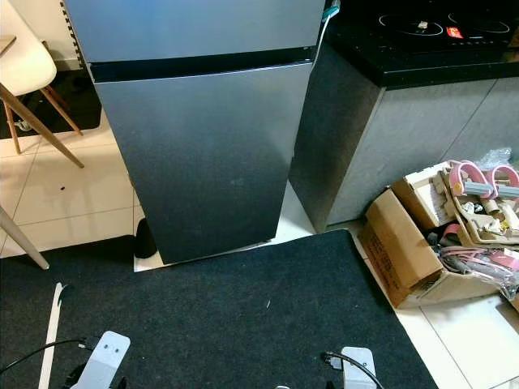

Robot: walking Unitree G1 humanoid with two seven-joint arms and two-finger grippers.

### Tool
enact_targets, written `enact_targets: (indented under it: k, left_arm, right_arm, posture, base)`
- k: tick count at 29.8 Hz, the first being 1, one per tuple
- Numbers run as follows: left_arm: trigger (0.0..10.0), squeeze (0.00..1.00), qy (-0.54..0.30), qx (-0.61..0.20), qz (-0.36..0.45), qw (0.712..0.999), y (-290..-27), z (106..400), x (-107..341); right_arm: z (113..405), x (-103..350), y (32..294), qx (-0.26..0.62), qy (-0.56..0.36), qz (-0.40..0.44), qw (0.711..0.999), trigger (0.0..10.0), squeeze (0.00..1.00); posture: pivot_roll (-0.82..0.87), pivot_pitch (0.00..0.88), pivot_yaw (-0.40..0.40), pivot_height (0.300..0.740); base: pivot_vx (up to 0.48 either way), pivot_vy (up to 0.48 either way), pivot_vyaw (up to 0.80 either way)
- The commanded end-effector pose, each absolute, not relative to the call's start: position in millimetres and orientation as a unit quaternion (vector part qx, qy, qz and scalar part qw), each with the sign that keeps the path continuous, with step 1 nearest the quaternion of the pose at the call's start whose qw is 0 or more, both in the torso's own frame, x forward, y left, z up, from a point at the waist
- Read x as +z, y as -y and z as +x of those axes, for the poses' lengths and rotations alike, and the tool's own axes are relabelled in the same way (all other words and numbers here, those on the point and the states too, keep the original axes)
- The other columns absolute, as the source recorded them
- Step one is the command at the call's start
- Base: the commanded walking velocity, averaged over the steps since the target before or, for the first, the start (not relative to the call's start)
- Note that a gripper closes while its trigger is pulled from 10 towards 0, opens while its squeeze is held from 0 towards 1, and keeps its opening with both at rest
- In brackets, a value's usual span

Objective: Restocking fridge

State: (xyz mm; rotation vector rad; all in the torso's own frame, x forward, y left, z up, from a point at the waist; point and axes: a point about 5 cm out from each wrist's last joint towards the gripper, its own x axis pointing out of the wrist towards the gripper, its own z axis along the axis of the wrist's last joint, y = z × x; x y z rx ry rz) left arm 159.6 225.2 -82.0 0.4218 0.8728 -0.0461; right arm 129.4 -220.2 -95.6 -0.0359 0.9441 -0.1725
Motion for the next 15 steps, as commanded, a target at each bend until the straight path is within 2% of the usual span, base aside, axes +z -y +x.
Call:
enact_targets:
  k: [1,15]
  left_arm:
    - [10.0,0.00,-0.433,-0.028,0.201,0.878,-219.8,152.8,-86.7]
    - [10.0,0.00,-0.437,-0.031,0.203,0.876,-218.4,150.3,-88.1]
  right_arm:
    - [130.5,-95.2,218.0,-0.081,-0.447,-0.010,0.891,10.0,0.00]
    - [125.2,-96.9,219.3,-0.080,-0.455,-0.014,0.887,10.0,0.00]
  posture:
    - [-0.06,0.058,-0.020,0.740]
    - [-0.06,0.064,-0.023,0.740]
  base:
    - [0.000,0.000,0.00]
    - [0.000,0.000,0.00]
